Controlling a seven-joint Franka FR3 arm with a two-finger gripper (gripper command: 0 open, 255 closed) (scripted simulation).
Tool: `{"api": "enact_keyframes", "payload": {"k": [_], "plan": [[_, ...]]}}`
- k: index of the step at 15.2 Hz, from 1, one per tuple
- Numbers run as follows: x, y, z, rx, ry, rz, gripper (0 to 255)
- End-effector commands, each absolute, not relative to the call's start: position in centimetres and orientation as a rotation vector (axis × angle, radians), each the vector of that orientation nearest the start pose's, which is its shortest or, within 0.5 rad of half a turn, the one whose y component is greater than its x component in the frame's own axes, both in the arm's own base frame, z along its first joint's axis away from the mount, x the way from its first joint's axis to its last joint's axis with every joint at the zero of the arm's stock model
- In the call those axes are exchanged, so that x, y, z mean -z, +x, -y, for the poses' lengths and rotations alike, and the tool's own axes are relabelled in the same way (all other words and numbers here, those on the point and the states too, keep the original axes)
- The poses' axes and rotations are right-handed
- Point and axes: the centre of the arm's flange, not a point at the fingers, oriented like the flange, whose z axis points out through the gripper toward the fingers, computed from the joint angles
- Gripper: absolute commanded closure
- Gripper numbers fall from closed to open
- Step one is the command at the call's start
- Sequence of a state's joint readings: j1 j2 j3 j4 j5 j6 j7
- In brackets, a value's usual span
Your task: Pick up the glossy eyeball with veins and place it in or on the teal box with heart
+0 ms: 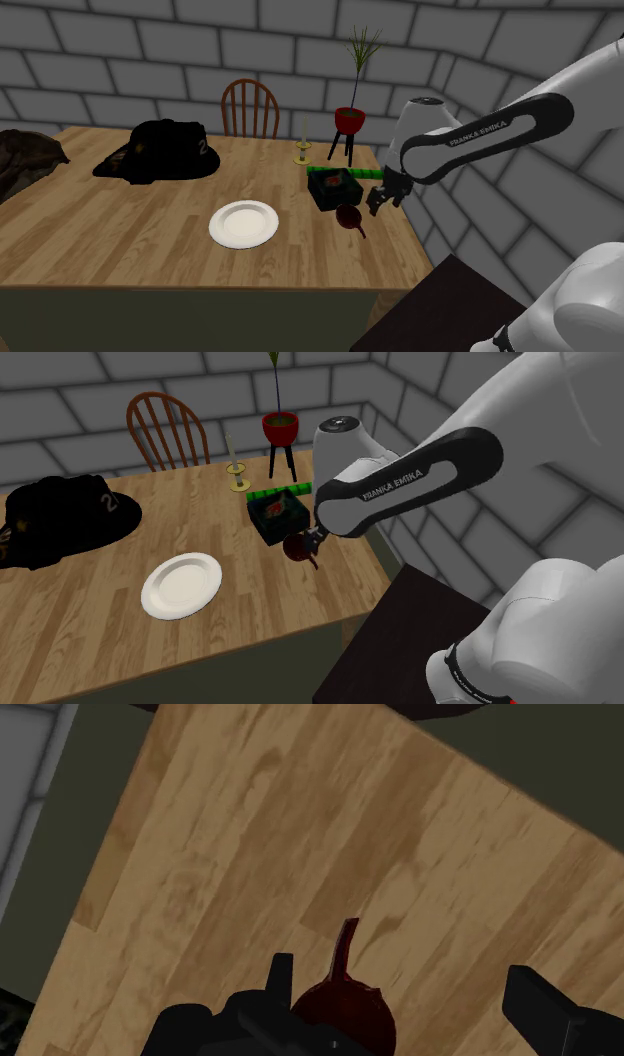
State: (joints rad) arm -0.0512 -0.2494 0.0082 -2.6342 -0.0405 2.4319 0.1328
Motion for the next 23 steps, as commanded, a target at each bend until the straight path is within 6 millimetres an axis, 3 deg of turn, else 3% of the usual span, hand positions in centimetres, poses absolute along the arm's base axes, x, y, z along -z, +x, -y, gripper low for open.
{"api": "enact_keyframes", "payload": {"k": [1,11,19,23], "plan": [[-31.0,43.1,2.3,0.093,-3.148,-0.255,0],[-19.6,49.0,3.8,0.15,-3.088,-0.369,0],[-15.2,49.6,3.8,0.152,-3.086,-0.372,0],[-15.2,49.6,3.8,0.152,-3.086,-0.372,0]]}}
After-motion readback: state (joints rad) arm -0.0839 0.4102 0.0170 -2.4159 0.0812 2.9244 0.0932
